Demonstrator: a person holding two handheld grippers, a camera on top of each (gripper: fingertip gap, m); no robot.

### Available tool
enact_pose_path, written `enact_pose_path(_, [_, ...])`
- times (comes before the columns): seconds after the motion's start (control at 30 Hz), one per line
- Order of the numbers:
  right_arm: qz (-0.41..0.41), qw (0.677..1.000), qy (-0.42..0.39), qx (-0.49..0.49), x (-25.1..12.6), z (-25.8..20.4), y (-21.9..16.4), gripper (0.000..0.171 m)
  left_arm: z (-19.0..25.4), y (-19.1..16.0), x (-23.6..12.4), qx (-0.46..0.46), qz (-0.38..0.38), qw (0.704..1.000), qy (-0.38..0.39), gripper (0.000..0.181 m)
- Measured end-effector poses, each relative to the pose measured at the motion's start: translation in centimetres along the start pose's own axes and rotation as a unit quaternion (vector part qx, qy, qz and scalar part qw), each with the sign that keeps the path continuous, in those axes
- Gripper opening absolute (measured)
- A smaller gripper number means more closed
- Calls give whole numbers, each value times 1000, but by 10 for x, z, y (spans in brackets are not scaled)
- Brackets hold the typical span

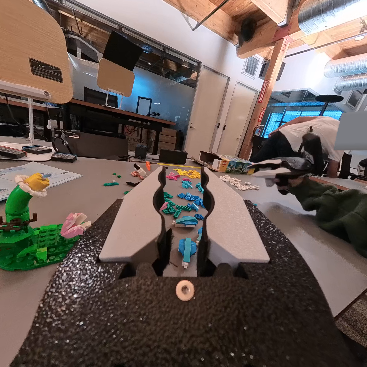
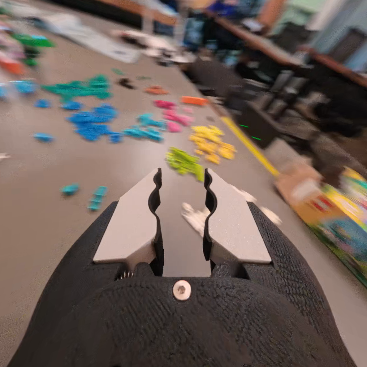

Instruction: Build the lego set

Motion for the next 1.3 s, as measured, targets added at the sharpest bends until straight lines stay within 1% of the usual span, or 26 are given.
enact_pose_path(0.07, [-6, 992, -125, 29, -22, 28, -26, 40, 0, 0, 0, 0, 0, 1000, -1, 33])
enact_pose_path(0.13, [-9, 973, -226, 42, -41, 45, -47, 39, 0, 0, 0, 0, 0, 1000, -1, 33])
enact_pose_path(0.2, [9, 956, -290, 52, -53, 52, -57, 36, 0, 0, 0, 1, 0, 1000, -2, 33])
enact_pose_path(0.27, [20, 947, -316, 56, -57, 54, -59, 34, 1, 0, 0, 3, 0, 1000, -2, 33])
enact_pose_path(0.33, [18, 945, -323, 41, -56, 51, -58, 32, 1, 0, 0, 6, 0, 1000, -3, 33])
enact_pose_path(0.53, [1, 951, -310, 12, -50, 47, -57, 30, 2, 0, 0, 10, 0, 1000, -3, 33])
enact_pose_path(1.1, [10, 946, -325, 3, -51, 45, -56, 27, 0, 0, -1, -8, 1, 1000, -8, 33])
enact_pose_path(1.3, [14, 941, -337, 20, -56, 49, -57, 28, -1, 0, -1, -13, 2, 1000, -6, 33])
Point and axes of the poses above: each gripper's, where its closed fingertips meet, x out along the fingers, y out of its top, z = x × y across the jaws, the point moved 10 cm from there along -x, back along the fingers, and after that the axes turned 6 degrees about -x, right-handed, at the moved point
